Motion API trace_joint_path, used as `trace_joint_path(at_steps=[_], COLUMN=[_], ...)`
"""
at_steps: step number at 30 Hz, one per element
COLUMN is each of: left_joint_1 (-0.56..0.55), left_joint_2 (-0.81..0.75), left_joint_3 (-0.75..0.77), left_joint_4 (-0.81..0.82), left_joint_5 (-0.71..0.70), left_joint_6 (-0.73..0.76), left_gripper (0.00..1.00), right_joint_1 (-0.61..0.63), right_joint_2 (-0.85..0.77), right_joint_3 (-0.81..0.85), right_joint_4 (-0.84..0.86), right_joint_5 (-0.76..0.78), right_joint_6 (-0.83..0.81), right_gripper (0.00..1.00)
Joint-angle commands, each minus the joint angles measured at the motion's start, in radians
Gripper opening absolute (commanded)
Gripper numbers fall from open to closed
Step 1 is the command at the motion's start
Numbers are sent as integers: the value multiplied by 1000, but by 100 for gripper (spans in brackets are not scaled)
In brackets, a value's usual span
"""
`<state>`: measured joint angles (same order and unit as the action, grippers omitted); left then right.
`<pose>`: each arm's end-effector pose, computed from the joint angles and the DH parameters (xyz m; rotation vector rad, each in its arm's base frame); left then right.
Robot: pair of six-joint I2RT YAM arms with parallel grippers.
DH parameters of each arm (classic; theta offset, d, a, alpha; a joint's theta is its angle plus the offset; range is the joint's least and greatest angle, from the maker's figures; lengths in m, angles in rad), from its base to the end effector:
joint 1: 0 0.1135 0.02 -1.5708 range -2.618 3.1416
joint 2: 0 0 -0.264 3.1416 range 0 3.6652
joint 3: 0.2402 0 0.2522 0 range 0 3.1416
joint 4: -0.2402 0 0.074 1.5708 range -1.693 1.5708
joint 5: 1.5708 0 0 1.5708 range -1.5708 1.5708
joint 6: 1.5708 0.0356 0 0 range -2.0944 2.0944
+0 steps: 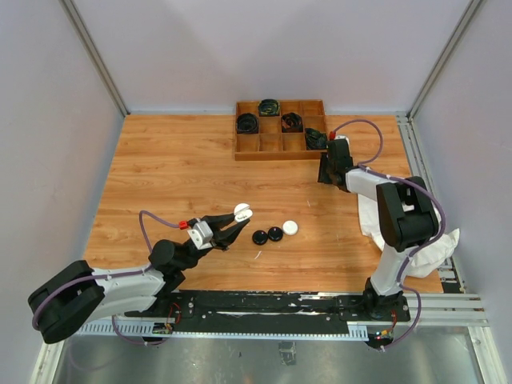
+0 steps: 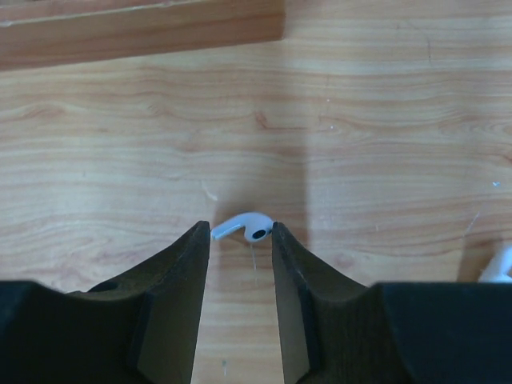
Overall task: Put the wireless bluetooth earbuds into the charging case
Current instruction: Pick up the earbud from the center of the board.
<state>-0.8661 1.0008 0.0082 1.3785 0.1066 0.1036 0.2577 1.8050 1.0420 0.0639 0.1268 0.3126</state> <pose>0.1027 -0.1266 0.2046 0.6515 1.0300 -0.7318 0.3719 0.0934 0.1740 0.1292 2.2644 0.1589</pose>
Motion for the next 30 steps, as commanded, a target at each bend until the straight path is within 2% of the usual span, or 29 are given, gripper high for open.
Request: trace_joint_path(at_steps=[1,8,13,20,30], left_joint_1=[3,3,3,3,3], left_joint_2=[-25,-27,-25,-33,-18], left_joint_3=[-69,-67,-64,-64,-62], left_joint_4=[3,-4,-9,-16,-5], left_joint_5=[6,14,21,25,28], left_joint_6=[-7,-6,-8,-8,-11], left_gripper=[0,0,0,0,0], right_joint_1=[-28,-33,-37,-29,47], right_joint_2=[52,87,87,17,-148], right_joint_3=[54,71,63,4,-126], right_joint_4=[26,2,-14,-54,-145], right_joint_5=[49,52,30,-64,-178], right_joint_6=[60,69,60,34,-36], right_gripper=[37,31,22,18,19])
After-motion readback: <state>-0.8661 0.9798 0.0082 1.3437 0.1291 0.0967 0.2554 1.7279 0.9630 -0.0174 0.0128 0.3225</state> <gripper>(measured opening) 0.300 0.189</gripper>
